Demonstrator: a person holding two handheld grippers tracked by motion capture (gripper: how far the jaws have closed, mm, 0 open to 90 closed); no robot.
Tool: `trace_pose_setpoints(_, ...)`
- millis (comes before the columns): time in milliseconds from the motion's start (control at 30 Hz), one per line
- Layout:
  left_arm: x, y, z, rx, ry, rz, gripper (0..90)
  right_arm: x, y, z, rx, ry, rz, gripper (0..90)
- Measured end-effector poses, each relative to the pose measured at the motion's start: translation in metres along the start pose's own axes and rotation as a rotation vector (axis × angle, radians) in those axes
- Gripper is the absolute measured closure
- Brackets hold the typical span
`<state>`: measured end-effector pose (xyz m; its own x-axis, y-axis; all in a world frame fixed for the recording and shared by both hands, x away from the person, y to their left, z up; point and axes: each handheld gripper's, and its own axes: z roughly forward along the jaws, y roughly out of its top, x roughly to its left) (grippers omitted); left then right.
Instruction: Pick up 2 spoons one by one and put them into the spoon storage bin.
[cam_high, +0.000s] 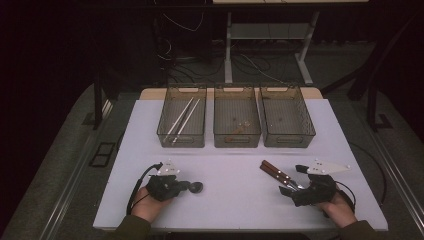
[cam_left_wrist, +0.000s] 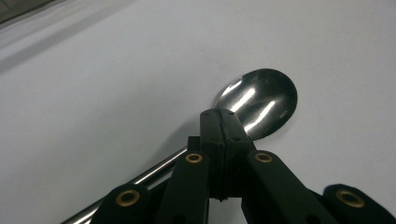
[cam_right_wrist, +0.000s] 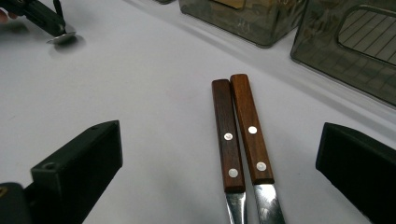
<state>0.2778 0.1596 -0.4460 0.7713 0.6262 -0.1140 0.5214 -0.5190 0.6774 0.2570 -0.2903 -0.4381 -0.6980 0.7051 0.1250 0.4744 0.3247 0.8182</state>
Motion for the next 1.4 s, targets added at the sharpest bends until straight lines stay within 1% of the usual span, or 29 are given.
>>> trace_pose_setpoints(100,0.003,0.004,0.004,-0.001,0.002,0.010,89.5,0.000,0.000,0.000,0.001,-0.001,0.002,0.8)
trace_pose_setpoints(133,0.003,0.005,0.005,-0.002,0.008,0.001,89.6,0.000,0.000,0.000,0.001,-0.002,0.002,0.7)
trace_pose_setpoints(167,0.004,0.006,0.006,-0.005,0.011,0.009,89.6,0.000,0.000,0.000,0.001,-0.001,0.003,0.7)
trace_pose_setpoints(200,0.004,0.008,0.007,-0.007,0.014,0.001,89.6,0.000,0.000,0.000,0.001,-0.001,0.002,0.7)
trace_pose_setpoints(333,0.008,0.012,0.011,-0.008,0.020,0.006,89.6,0.000,0.000,0.000,0.001,-0.002,0.002,0.7)
trace_pose_setpoints(433,0.010,0.015,0.014,-0.018,0.024,-0.004,89.6,0.000,0.000,0.000,0.001,-0.001,0.003,0.7)
trace_pose_setpoints(500,0.012,0.016,0.015,-0.016,0.028,0.002,89.5,0.000,0.000,0.000,0.001,0.000,0.004,0.7)
trace_pose_setpoints(567,0.012,0.016,0.015,-0.015,0.032,0.000,89.5,0.000,0.000,0.000,0.001,0.000,0.003,0.7)
trace_pose_setpoints(600,0.012,0.016,0.014,-0.015,0.033,0.007,89.5,0.000,0.000,0.000,0.000,0.001,0.002,0.7)
trace_pose_setpoints(633,0.011,0.016,0.014,-0.013,0.036,0.003,89.4,0.000,0.000,0.000,-0.001,0.001,0.002,0.7)
trace_pose_setpoints(667,0.012,0.016,0.012,-0.021,0.030,0.004,89.3,0.000,0.000,0.000,-0.001,0.001,0.003,0.7)
trace_pose_setpoints(700,0.011,0.016,0.011,-0.039,0.028,-0.009,88.2,0.000,0.000,0.000,-0.001,0.001,0.004,0.7)
trace_pose_setpoints(800,0.012,0.019,0.007,-0.070,0.024,-0.018,81.1,0.000,0.000,0.000,0.000,0.002,0.003,0.7)
trace_pose_setpoints(867,0.011,0.021,0.005,-0.094,0.016,-0.021,74.2,0.000,0.000,0.000,-0.001,0.002,0.001,0.7)
trace_pose_setpoints(900,0.012,0.022,0.004,-0.097,0.009,-0.009,70.4,0.000,0.000,0.000,-0.001,0.003,0.000,0.7)
trace_pose_setpoints(933,0.011,0.023,0.004,-0.108,0.003,-0.013,67.6,0.000,0.000,0.000,0.001,0.002,0.001,0.7)
trace_pose_setpoints(967,0.012,0.025,0.005,-0.110,-0.006,0.000,63.9,0.000,0.000,0.000,0.001,0.002,0.000,0.7)
trace_pose_setpoints(1000,0.011,0.026,0.006,-0.114,-0.004,0.000,60.8,0.000,0.000,0.000,0.002,0.002,0.001,0.7)
trace_pose_setpoints(1033,0.012,0.028,0.007,-0.109,-0.001,0.007,60.0,0.000,0.000,0.000,0.003,0.001,0.002,0.7)
trace_pose_setpoints(1067,0.013,0.029,0.007,-0.095,0.005,0.013,60.1,0.000,0.000,0.000,0.003,-0.001,0.004,0.7)
trace_pose_setpoints(1100,0.013,0.030,0.008,-0.080,0.027,0.020,61.0,0.000,0.000,0.000,0.002,0.000,0.005,0.8)
trace_pose_setpoints(1133,0.014,0.030,0.007,-0.067,0.038,0.026,64.2,-0.001,-0.001,0.000,0.001,-0.002,0.005,0.7)
trace_pose_setpoints(1200,0.017,0.029,0.007,-0.053,0.049,0.018,72.2,-0.001,-0.001,0.000,0.001,-0.002,0.006,0.8)
trace_pose_setpoints(1233,0.018,0.027,0.007,-0.044,0.067,0.011,75.9,-0.001,-0.001,0.000,0.001,-0.002,0.007,0.7)
trace_pose_setpoints(1267,0.020,0.026,0.006,-0.030,0.085,0.017,78.4,-0.002,-0.001,0.000,0.001,-0.001,0.007,0.7)
trace_pose_setpoints(1300,0.022,0.025,0.006,-0.021,0.099,0.013,80.8,-0.001,-0.001,0.000,0.001,0.000,0.007,0.7)
trace_pose_setpoints(1367,0.025,0.022,0.006,-0.005,0.110,0.000,84.1,0.000,0.000,0.000,0.002,0.004,0.003,0.7)
trace_pose_setpoints(1400,0.027,0.021,0.006,0.010,0.122,0.002,85.0,0.000,0.000,0.000,0.001,0.005,0.001,0.7)
